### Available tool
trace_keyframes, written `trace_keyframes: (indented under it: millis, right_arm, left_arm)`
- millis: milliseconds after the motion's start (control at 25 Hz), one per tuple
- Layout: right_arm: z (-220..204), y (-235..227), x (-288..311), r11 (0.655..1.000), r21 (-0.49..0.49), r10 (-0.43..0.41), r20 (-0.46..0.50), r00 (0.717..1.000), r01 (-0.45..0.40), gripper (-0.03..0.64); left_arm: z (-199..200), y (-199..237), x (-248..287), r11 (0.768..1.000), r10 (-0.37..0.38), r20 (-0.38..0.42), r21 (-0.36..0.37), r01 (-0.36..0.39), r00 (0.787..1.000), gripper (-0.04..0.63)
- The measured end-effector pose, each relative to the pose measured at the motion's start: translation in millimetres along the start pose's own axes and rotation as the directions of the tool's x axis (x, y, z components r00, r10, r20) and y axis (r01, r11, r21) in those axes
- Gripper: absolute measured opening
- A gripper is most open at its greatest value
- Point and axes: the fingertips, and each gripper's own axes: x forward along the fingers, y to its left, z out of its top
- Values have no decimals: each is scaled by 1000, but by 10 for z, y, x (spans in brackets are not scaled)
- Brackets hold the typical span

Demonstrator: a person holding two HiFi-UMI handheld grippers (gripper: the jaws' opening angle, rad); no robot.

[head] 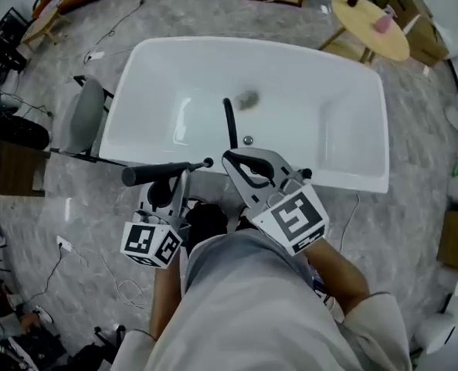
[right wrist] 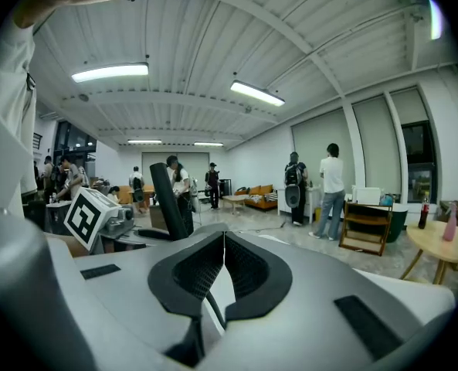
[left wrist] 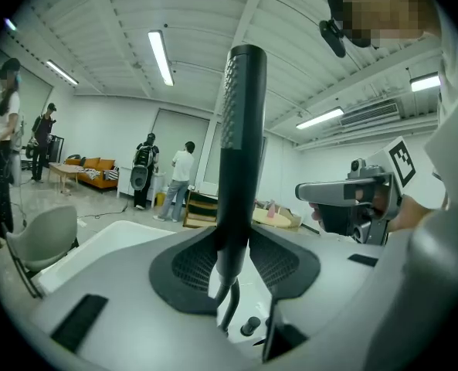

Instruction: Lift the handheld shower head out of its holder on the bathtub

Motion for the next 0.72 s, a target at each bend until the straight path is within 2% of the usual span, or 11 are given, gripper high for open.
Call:
trace_keyframes:
  millis: [120, 320, 720]
  right_arm:
    - [19, -74, -96, 999, -5, 34, -19, 999, -34, 20]
    - [-152, -79, -183, 995, 40, 90, -49, 995, -88, 20]
    - [-88, 219, 4, 990, 61, 129, -95, 987, -124, 18]
  left_arm:
    - [21, -74, 20, 1000, 8, -16, -4, -8, 1000, 137]
    - [-115, -200, 35, 1000, -7, -54, -14, 6, 999, 137]
    - [54, -44, -147, 998, -20, -53, -54, 18, 998, 137]
